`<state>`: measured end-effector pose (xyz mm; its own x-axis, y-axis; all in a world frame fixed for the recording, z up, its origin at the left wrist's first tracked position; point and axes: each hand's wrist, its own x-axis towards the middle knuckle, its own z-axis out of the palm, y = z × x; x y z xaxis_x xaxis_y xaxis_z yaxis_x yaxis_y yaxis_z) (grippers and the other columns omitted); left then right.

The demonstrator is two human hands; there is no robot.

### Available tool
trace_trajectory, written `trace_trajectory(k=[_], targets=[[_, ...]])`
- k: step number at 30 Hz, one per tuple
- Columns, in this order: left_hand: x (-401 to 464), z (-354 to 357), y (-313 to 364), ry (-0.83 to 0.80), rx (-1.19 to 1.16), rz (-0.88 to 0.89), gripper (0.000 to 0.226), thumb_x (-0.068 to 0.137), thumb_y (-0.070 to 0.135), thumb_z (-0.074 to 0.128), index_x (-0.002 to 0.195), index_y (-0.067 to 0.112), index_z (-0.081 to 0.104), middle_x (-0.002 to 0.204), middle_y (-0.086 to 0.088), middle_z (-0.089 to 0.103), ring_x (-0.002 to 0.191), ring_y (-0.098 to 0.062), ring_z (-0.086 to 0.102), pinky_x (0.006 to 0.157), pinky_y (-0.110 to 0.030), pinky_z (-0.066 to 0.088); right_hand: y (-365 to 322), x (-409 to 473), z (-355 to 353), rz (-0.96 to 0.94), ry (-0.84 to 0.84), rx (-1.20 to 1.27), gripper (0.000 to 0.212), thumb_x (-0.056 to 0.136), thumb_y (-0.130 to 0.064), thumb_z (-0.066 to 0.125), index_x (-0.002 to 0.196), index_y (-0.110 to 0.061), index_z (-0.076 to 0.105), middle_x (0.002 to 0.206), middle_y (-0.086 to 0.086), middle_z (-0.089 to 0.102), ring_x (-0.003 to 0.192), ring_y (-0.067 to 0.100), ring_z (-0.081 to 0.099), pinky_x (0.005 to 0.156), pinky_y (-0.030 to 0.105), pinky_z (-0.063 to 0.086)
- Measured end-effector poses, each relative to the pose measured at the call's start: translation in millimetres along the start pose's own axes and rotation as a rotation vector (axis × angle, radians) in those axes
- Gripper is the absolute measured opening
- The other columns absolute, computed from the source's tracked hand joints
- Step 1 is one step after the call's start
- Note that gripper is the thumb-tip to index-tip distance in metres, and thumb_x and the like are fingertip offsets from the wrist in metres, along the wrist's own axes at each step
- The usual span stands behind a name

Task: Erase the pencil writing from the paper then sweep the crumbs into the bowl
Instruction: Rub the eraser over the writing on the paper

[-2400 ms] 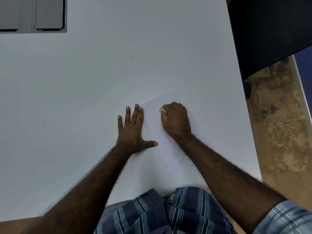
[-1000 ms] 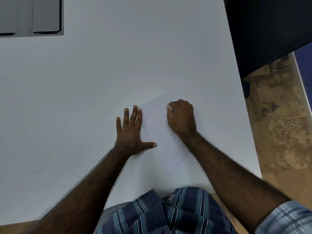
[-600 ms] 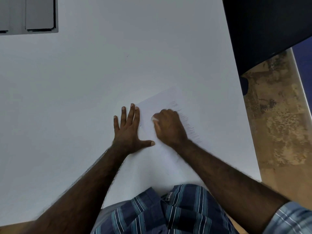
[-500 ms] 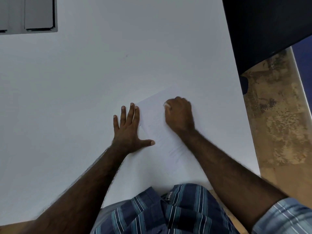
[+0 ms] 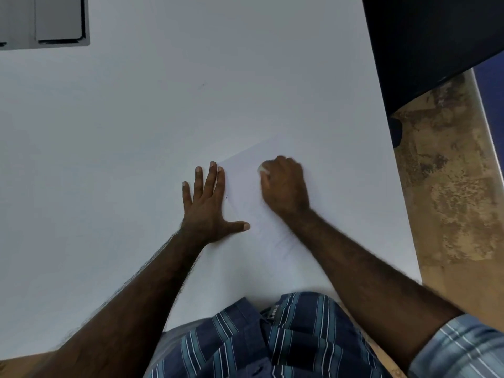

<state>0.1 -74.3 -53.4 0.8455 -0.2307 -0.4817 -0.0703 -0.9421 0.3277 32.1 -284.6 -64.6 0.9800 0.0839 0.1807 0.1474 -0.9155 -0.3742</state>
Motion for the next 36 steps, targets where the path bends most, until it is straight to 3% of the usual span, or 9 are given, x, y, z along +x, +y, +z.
trace_trajectory(k=[2, 12, 17, 21, 24, 26, 32, 36], targets=[[0, 0, 1, 0.000, -0.002, 0.001, 0.149, 0.057, 0.098, 0.055, 0.159, 0.023, -0.024, 0.163, 0.008, -0.037, 0.149, -0.023, -0.037, 0.122, -0.061, -0.012, 12, 14, -4, 0.077, 0.014, 0.005, 0.008, 0.093, -0.017, 0.063, 0.090, -0.013, 0.070, 0.084, 0.008, 0.064, 0.077, 0.033, 0.060, 0.071, 0.044, 0.048], [-7, 5, 6, 0.063, 0.020, 0.071, 0.135, 0.070, 0.091, 0.055, 0.163, 0.015, -0.007, 0.169, -0.003, -0.024, 0.153, -0.022, -0.029, 0.124, -0.060, -0.007, 10, 5, -3, 0.127, 0.018, 0.135, 0.008, 0.097, -0.017, 0.063, 0.096, -0.010, 0.068, 0.092, 0.007, 0.064, 0.080, 0.028, 0.061, 0.073, 0.047, 0.054], [-9, 7, 9, 0.059, -0.014, 0.067, 0.136, 0.070, 0.088, 0.060, 0.163, 0.018, -0.009, 0.168, -0.002, -0.024, 0.154, -0.021, -0.027, 0.125, -0.056, -0.008, 5, 4, -5, 0.156, -0.005, 0.143, 0.007, 0.096, -0.015, 0.064, 0.096, -0.010, 0.069, 0.091, 0.007, 0.065, 0.083, 0.028, 0.061, 0.075, 0.045, 0.054], [-8, 5, 9, 0.062, -0.023, 0.057, 0.138, 0.067, 0.089, 0.061, 0.163, 0.021, -0.010, 0.168, 0.001, -0.025, 0.154, -0.019, -0.025, 0.125, -0.054, -0.009, -20, -22, -4, -0.002, -0.135, 0.196, 0.013, 0.099, -0.017, 0.062, 0.100, -0.010, 0.072, 0.093, 0.007, 0.068, 0.086, 0.026, 0.062, 0.082, 0.041, 0.051], [-8, 5, 9, 0.062, -0.009, 0.048, 0.139, 0.063, 0.096, 0.050, 0.163, 0.022, -0.010, 0.169, 0.001, -0.023, 0.155, -0.020, -0.024, 0.125, -0.055, -0.008, -34, -45, -1, -0.176, -0.249, 0.200, 0.016, 0.100, -0.020, 0.064, 0.109, -0.011, 0.075, 0.100, 0.006, 0.072, 0.090, 0.024, 0.065, 0.085, 0.038, 0.054], [-8, 5, 8, 0.067, -0.018, 0.048, 0.142, 0.060, 0.099, 0.049, 0.163, 0.021, -0.009, 0.169, 0.002, -0.023, 0.154, -0.020, -0.025, 0.125, -0.055, -0.007, -25, -35, -2, -0.178, -0.228, 0.156, 0.015, 0.100, -0.019, 0.061, 0.104, -0.013, 0.075, 0.097, 0.007, 0.070, 0.088, 0.026, 0.064, 0.083, 0.044, 0.054], [-8, 5, 5, 0.088, -0.060, 0.037, 0.147, 0.057, 0.096, 0.060, 0.163, 0.021, -0.011, 0.169, 0.006, -0.023, 0.153, -0.019, -0.029, 0.125, -0.052, -0.010, 3, 2, -7, 0.093, -0.053, 0.106, 0.009, 0.093, -0.017, 0.064, 0.091, -0.011, 0.070, 0.085, 0.008, 0.066, 0.079, 0.031, 0.059, 0.075, 0.047, 0.051], [-7, 5, 2, 0.104, -0.077, 0.038, 0.149, 0.055, 0.098, 0.059, 0.163, 0.022, -0.011, 0.169, 0.005, -0.023, 0.153, -0.020, -0.029, 0.125, -0.051, -0.009, -25, -22, -3, -0.022, -0.132, 0.181, 0.012, 0.096, -0.017, 0.060, 0.096, -0.010, 0.070, 0.089, 0.008, 0.066, 0.082, 0.029, 0.060, 0.079, 0.045, 0.051]])
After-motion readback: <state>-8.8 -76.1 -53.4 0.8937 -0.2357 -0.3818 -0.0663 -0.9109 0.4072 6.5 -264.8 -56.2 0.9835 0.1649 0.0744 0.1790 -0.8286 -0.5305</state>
